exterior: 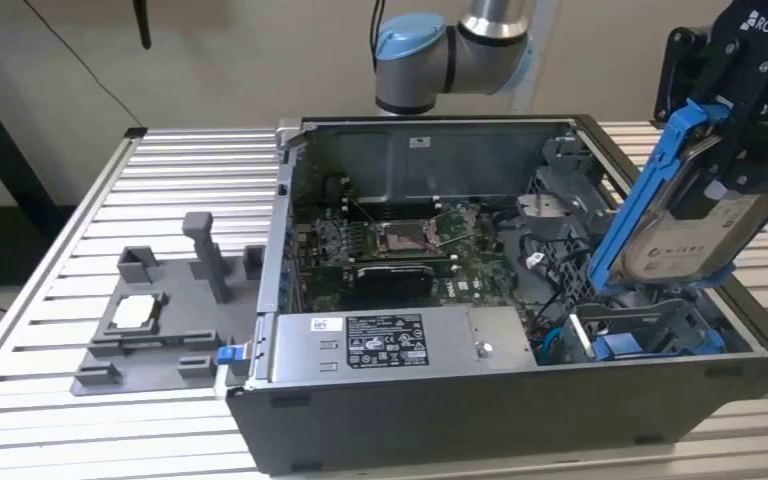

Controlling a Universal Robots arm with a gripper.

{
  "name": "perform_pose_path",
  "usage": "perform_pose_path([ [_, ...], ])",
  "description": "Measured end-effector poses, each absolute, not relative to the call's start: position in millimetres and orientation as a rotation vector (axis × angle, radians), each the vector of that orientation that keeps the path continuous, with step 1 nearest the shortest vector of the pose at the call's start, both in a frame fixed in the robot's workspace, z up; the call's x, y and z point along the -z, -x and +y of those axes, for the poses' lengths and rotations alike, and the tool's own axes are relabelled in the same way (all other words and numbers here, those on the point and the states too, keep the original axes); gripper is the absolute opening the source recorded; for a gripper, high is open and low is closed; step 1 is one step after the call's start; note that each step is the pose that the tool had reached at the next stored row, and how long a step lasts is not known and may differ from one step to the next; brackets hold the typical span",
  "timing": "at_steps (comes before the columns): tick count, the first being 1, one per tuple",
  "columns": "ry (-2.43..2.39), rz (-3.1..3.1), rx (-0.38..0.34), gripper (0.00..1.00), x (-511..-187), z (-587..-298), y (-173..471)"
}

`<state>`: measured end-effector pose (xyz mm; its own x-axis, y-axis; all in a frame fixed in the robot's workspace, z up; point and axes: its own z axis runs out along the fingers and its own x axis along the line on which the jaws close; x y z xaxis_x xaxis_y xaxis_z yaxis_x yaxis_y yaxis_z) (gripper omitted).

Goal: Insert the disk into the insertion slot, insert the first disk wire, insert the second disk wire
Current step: 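Insert the disk into the insertion slot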

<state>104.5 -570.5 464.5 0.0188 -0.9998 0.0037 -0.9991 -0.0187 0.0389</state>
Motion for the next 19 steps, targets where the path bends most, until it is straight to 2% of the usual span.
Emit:
perform_pose_path([
  [19, -2.222, -2.179, 0.037, 0.33, -436.8, -578.8, -107.3],
])
